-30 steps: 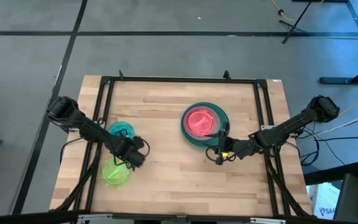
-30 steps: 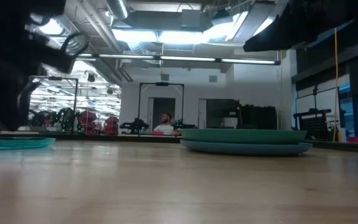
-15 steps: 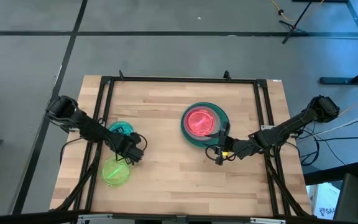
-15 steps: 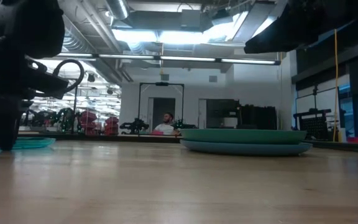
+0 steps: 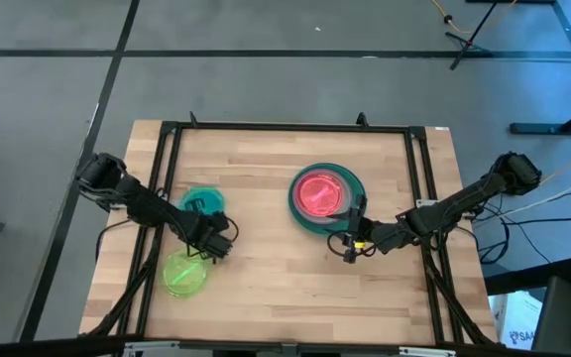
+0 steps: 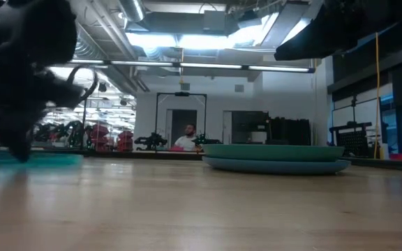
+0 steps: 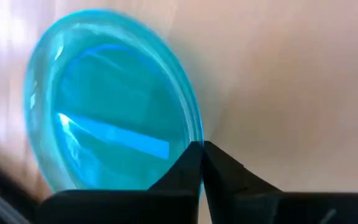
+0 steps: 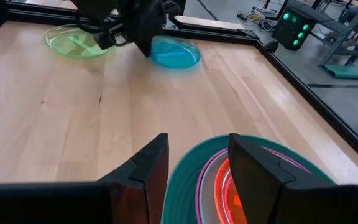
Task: Stack plastic plates
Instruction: Stack the blue plate on top of the light pink plate
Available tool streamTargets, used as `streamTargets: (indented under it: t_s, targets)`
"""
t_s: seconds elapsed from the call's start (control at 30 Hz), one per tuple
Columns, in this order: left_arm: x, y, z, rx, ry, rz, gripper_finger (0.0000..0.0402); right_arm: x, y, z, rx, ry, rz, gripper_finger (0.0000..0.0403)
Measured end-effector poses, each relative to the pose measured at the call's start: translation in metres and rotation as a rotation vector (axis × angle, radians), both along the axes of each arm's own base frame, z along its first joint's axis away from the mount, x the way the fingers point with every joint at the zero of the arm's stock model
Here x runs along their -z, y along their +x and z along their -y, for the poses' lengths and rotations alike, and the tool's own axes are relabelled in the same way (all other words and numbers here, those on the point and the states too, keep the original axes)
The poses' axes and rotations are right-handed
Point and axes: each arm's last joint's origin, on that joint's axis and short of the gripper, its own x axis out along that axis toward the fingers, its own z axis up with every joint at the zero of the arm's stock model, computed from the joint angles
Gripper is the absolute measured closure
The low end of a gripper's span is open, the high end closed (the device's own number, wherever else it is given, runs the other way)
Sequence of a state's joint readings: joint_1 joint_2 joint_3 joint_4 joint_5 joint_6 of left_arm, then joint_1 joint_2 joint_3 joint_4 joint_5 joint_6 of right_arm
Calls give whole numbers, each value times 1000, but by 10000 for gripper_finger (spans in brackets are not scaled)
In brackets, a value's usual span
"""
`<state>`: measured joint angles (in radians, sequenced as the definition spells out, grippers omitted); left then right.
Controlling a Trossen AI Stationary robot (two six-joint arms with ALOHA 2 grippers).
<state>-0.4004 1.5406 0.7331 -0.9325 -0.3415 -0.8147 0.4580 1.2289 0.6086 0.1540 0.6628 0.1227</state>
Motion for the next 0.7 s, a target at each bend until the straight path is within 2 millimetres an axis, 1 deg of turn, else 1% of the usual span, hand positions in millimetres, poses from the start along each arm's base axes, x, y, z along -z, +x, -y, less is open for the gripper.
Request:
streamTargets:
  t_s: [0.13, 0.43, 0.57, 0.7]
  targets:
    - [-15, 15, 4, 88, 42, 60, 399, 0, 0, 0, 0, 1, 1, 247]
    - [-51, 53, 17, 378, 114, 219, 399, -1, 0, 0, 0, 5, 8, 247]
    - [-58, 70, 20, 544, 135, 312, 400, -2, 1, -1, -1, 12, 26, 247]
    - [-62, 90, 15, 664, 186, 402, 400, -9, 4, -2, -20, -8, 84, 247]
